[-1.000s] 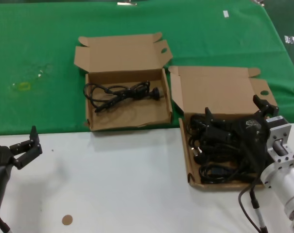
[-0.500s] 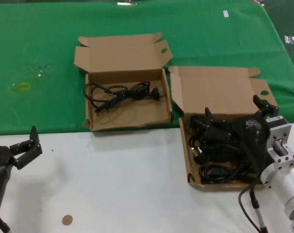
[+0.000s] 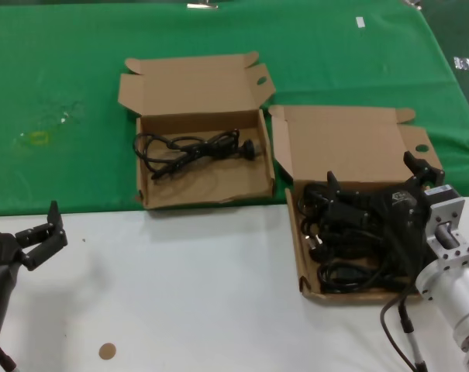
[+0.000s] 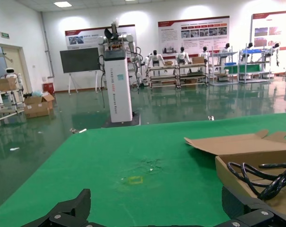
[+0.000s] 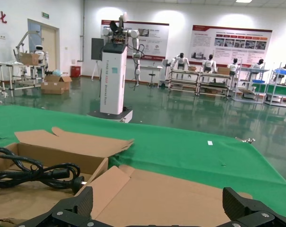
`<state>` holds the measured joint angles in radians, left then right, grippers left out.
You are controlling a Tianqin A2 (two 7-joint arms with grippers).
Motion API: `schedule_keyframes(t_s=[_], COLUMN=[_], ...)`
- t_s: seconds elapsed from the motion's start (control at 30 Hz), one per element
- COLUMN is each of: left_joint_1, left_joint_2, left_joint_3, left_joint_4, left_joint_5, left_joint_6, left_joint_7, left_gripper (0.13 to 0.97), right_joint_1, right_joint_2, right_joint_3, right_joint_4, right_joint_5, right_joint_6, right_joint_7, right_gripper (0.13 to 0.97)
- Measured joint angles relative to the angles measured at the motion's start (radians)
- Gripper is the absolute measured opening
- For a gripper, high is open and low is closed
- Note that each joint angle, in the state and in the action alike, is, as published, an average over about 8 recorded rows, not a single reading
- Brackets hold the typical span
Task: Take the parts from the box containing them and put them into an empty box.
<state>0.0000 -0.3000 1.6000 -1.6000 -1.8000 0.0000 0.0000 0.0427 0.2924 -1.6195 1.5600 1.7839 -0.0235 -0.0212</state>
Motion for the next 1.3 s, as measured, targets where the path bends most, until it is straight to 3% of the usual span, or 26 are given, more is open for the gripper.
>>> schedule_keyframes(t_s=[1.3], left_joint_1=[0.000], left_joint_2=[0.000], left_joint_3=[0.000], left_joint_4=[0.000], left_joint_5=[0.000], left_joint_6=[0.000], left_joint_7=[0.000], left_gripper=[0.966], right_joint_1=[0.000], right_joint_2=[0.000], right_joint_3=[0.000], right_joint_4=[0.000], right_joint_5=[0.000], right_joint_6=[0.000], right_joint_7=[0.000], right_gripper=[0.966])
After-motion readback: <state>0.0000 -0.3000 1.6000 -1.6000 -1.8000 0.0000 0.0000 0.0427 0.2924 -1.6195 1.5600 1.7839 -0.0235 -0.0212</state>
